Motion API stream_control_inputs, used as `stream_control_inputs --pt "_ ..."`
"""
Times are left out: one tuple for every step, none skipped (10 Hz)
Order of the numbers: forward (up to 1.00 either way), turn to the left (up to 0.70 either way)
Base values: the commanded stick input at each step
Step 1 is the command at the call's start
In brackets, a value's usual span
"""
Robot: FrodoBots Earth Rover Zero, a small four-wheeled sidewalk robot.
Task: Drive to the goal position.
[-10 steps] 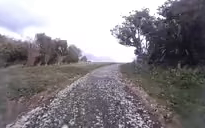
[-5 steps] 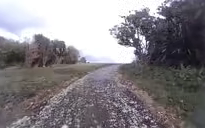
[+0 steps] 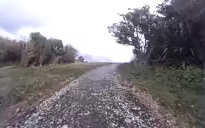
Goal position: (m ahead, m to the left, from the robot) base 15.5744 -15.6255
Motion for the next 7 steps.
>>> stream_control_inputs --pt "0.60 -0.03" --pt "0.60 -0.02" --pt "0.60 0.00" --pt "0.60 0.00" --pt "0.60 0.00" --pt "0.60 0.00" --pt "0.60 0.00"
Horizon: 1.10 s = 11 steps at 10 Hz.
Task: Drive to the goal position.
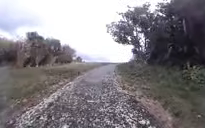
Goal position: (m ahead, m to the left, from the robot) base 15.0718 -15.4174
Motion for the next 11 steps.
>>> stream_control_inputs --pt "0.60 0.00" --pt "0.60 0.00" --pt "0.60 0.00" --pt "0.60 0.00" --pt "0.60 0.00" --pt "0.60 0.00" --pt "0.60 0.00" --pt "0.60 0.00" --pt "0.60 0.00" --pt "0.60 0.00" --pt "0.60 -0.15"
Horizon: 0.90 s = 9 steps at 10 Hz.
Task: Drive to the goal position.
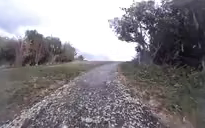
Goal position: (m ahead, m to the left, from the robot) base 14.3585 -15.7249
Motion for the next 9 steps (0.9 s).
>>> stream_control_inputs --pt "0.60 -0.15" --pt "0.60 -0.15" --pt "0.60 -0.15" --pt "0.60 -0.15" --pt "0.60 -0.15" --pt "0.60 -0.15" --pt "0.60 -0.15" --pt "0.60 -0.15" --pt "0.60 -0.15"
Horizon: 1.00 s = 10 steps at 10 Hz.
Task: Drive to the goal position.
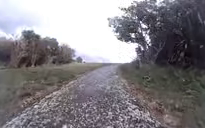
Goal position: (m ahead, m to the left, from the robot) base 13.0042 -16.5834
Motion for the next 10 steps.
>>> stream_control_inputs --pt "0.60 -0.15" --pt "0.60 -0.15" --pt "0.60 -0.15" --pt "0.60 -0.15" --pt "0.60 -0.15" --pt "0.60 -0.15" --pt "0.60 -0.15" --pt "0.60 -0.15" --pt "0.60 -0.15" --pt "0.60 -0.15"
